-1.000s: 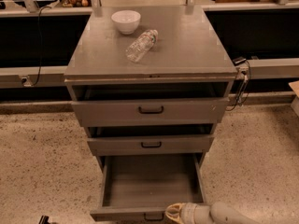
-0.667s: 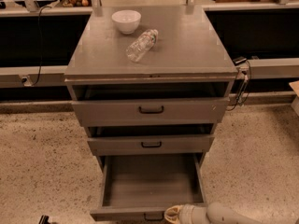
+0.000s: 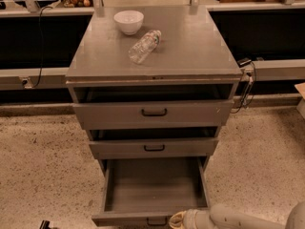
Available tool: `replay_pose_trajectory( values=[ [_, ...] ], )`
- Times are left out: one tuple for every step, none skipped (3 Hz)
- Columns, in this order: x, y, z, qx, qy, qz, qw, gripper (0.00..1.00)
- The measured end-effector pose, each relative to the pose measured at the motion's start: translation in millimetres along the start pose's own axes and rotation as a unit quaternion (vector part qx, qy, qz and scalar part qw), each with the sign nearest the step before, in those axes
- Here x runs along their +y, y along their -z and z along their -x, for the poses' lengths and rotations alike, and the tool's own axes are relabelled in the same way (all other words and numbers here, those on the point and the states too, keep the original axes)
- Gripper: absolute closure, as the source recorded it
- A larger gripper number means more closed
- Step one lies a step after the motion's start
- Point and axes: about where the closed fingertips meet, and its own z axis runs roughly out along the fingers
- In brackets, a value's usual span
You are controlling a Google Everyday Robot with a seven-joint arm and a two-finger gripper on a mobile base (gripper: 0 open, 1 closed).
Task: Close bottom drawer
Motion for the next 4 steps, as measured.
replay_pose_trajectory(
  values=[
    [8.7,-9.6,-16.8,-0.008,-0.023,0.028,0.9993,1.00],
    [20.7,-23.4,-31.8,-0.005,-0.051,0.052,0.9973,1.00],
    [25.0,-31.6,-43.7,0.000,-0.069,0.051,0.9963,1.00],
    [8.3,-36.1,-51.2,0.006,-0.091,0.013,0.9958,1.00]
  ],
)
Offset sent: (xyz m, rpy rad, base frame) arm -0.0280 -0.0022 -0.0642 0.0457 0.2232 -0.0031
